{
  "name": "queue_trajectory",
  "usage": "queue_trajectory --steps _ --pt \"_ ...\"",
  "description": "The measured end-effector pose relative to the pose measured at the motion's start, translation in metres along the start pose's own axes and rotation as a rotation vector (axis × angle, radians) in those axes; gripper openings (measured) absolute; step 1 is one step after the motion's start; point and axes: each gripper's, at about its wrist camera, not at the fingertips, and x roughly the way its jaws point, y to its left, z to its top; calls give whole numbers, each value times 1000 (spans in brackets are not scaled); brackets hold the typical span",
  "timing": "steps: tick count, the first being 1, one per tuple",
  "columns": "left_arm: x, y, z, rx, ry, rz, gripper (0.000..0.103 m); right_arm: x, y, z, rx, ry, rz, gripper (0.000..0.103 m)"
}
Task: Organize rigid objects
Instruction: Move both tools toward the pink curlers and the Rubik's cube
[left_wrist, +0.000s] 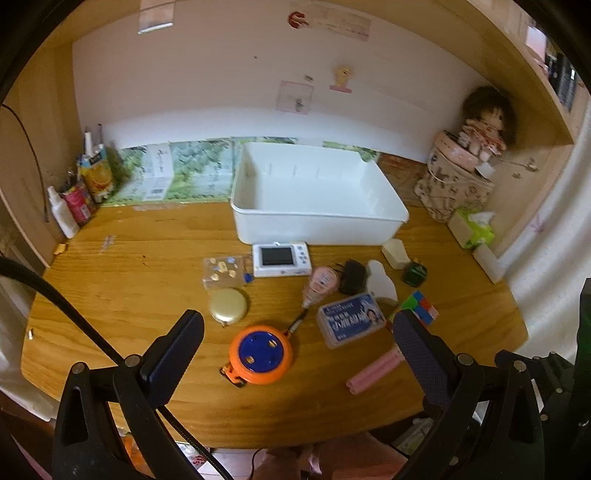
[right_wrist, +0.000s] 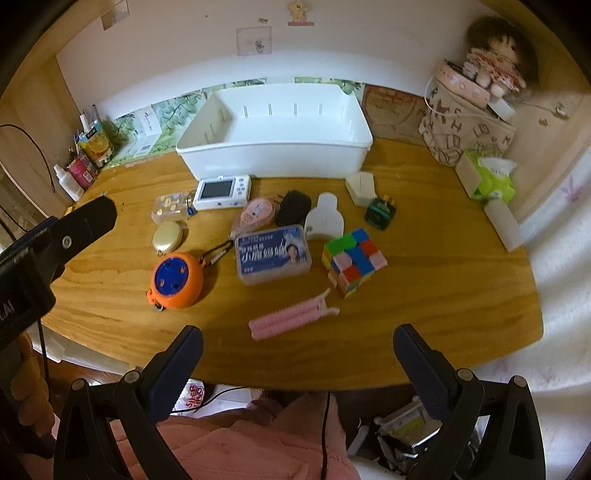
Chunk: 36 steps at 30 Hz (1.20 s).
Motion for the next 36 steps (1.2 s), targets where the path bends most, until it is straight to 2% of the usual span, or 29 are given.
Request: queue_trajectory --steps 5,12,24,33,36 --pt "2 -2 -4 17 34 -39 102 -2 5 -14 13 18 -3 103" --pt "11 -9 -6 -2 67 -21 102 3 -1 -16 21 47 13 103" --pt "38 -36 -7 -146 149 59 102 23 -45 2 -40 105 86 103" --pt "69 -57 -16 -273 280 123 102 51 -81 29 -133 171 163 103" --pt "80 -56 -23 -355 329 145 102 61 -88 37 -167 192 193 103"
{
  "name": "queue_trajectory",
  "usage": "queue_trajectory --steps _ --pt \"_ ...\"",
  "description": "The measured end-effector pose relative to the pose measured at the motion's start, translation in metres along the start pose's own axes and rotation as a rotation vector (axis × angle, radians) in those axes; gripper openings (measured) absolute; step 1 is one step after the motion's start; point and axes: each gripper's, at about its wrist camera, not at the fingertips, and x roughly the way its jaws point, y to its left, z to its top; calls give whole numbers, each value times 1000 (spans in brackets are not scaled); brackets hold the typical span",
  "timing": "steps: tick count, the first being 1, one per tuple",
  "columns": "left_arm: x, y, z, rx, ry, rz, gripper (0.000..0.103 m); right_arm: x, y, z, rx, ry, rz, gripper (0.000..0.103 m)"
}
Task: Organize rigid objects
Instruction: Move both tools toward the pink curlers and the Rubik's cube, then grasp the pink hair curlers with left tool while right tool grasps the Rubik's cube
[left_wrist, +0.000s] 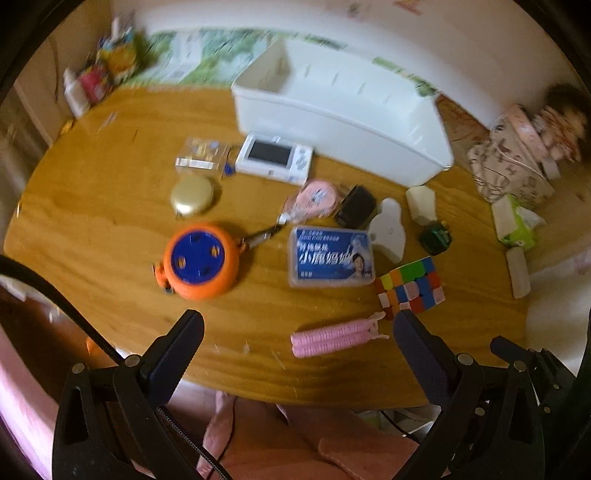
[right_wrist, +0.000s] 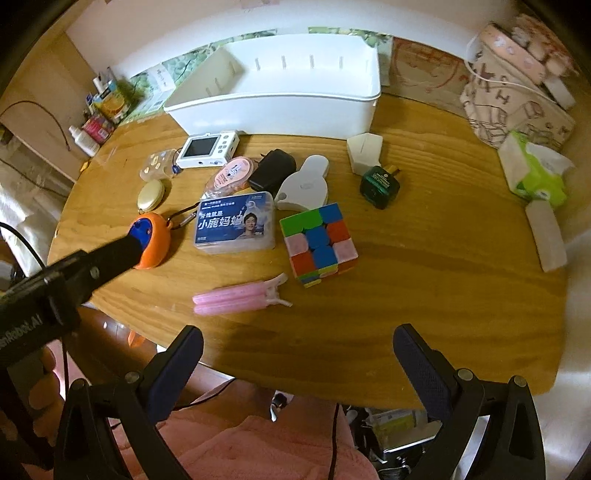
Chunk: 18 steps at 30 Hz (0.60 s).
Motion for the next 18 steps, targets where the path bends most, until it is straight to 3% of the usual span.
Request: queue_trajectory --steps 10,18 --pt "35 4 -9 -252 143 12 102 28 -16 26 -152 65 38 102" --pt "65 18 -12 -495 256 -39 102 46 -22 45 -231 101 69 102"
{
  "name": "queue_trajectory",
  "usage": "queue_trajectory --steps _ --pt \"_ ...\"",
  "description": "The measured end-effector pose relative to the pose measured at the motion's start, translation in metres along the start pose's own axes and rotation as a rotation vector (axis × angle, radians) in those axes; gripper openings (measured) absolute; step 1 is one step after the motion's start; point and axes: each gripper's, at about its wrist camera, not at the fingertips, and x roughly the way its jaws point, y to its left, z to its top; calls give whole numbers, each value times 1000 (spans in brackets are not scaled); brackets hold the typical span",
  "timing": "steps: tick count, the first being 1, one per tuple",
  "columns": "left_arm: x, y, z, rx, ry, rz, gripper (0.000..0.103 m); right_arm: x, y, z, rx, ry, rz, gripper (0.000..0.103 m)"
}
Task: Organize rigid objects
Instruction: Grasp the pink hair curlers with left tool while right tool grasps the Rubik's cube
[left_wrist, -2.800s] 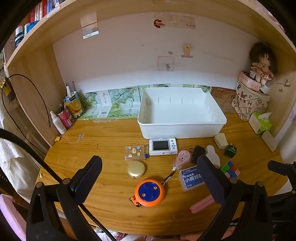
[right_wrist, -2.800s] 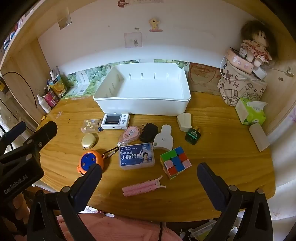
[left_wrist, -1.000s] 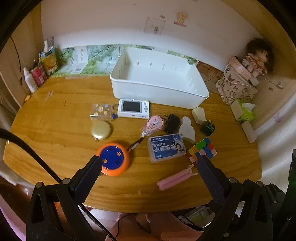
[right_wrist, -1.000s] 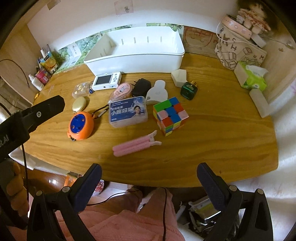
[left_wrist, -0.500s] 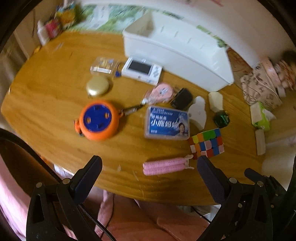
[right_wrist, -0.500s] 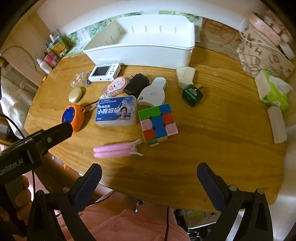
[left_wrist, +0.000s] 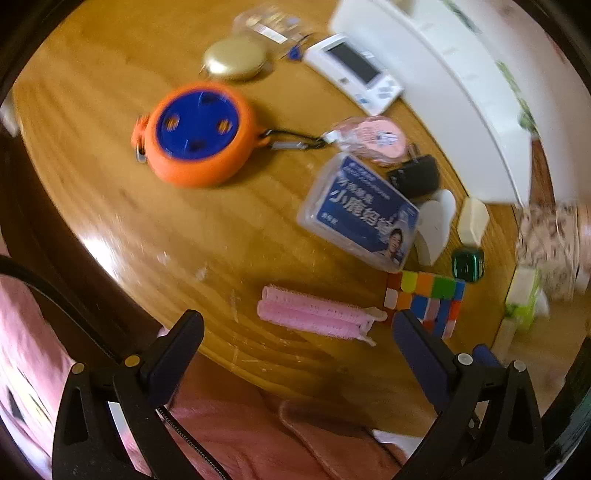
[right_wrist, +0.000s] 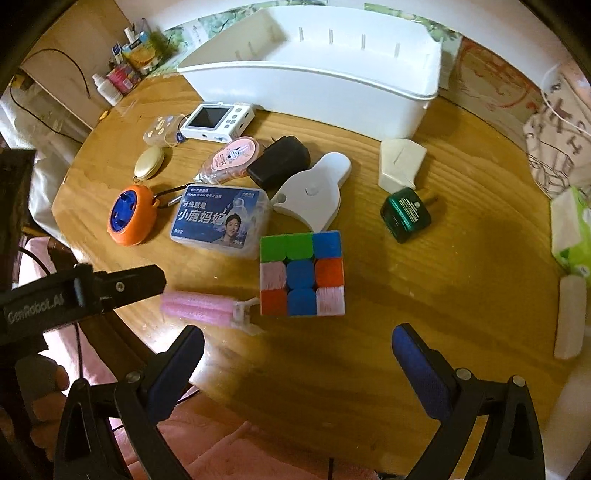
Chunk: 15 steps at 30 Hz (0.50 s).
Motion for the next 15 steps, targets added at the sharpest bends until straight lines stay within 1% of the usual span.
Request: queue_trajectory --steps 4,8,11,15 --pt "11 5 3 -99 44 -10 102 8 -8 11 -19 25 20 102" --pt "27 12 6 -204 113 -19 102 18 -15 20 -33 66 55 102" --pt "36 17 6 -268 154 -16 101 25 -18 27 -36 93 85 102" --pt "48 22 5 -343 208 -14 101 32 -21 34 -60 123 100 102"
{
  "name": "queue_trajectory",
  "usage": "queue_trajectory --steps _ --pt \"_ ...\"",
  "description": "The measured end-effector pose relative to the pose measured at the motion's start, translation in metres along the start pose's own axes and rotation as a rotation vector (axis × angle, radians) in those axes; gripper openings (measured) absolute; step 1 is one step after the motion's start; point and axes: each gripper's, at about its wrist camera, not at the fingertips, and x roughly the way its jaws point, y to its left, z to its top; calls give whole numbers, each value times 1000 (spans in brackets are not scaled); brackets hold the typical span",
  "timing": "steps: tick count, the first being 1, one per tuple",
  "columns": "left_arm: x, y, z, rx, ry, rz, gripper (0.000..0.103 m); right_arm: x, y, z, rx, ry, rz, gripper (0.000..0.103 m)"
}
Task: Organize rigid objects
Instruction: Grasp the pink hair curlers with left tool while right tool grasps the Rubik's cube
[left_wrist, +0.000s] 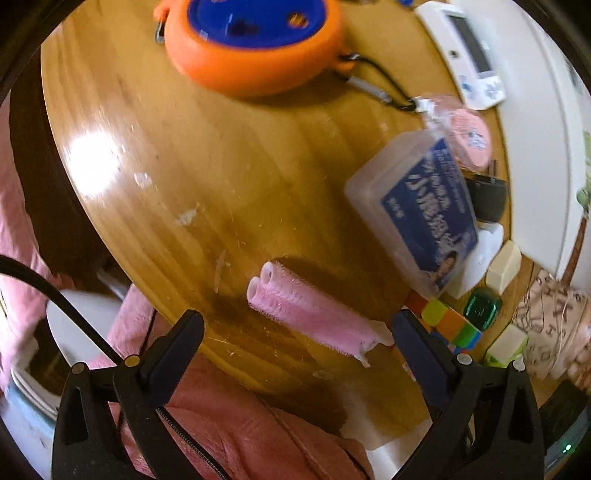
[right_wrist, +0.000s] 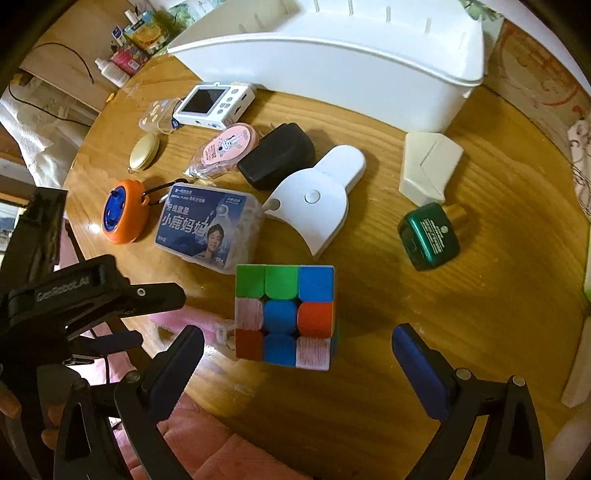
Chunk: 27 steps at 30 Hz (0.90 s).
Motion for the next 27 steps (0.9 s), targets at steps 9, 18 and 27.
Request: queue_trajectory --steps 9,18,27 --pt "14 4 5 -86 54 -7 97 13 -6 10 -49 62 15 100" --pt "13 7 14 -126 69 -1 90 23 -17 16 -76 117 57 88" --pt "2 -2 12 -155 57 -15 60 34 -4 22 -138 131 98 69"
